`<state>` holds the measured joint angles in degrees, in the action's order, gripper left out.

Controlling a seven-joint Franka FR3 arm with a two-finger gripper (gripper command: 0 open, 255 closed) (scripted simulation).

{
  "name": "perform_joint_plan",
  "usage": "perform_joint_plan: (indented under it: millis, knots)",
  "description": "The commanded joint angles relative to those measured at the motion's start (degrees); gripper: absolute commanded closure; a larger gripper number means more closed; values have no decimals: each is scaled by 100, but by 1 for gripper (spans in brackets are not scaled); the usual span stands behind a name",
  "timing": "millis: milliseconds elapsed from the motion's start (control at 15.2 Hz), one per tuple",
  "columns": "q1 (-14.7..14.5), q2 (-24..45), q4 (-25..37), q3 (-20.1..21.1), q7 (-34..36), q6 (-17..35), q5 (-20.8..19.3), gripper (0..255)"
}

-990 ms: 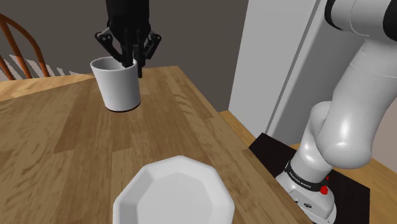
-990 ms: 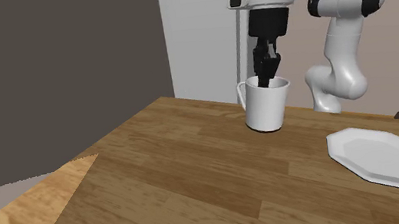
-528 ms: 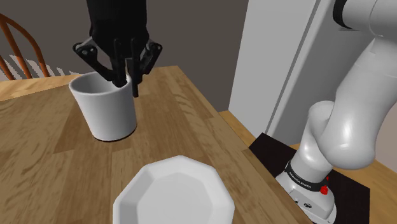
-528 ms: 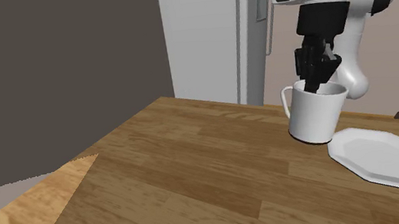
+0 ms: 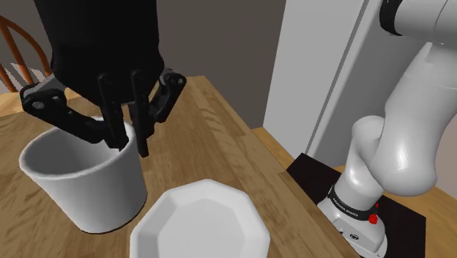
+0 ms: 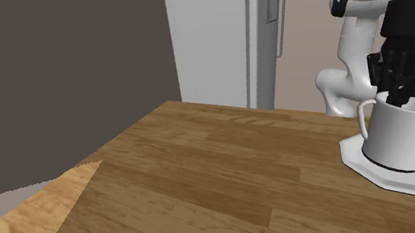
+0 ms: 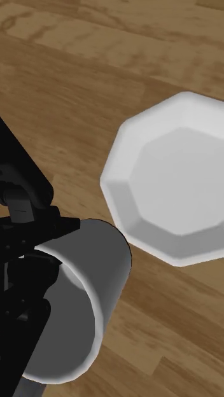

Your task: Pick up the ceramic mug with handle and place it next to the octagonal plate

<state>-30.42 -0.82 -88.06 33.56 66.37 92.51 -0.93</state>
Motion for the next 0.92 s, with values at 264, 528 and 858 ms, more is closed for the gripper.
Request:
perform_joint_plan:
  millis: [264, 528, 858]
  knots:
    - [-519, 454, 470, 489, 990, -138, -363, 255]
    - [-1003, 955, 976, 778, 1690, -307, -767, 255]
    - [-1868, 1783, 1897, 996, 2536, -667, -1430, 255]
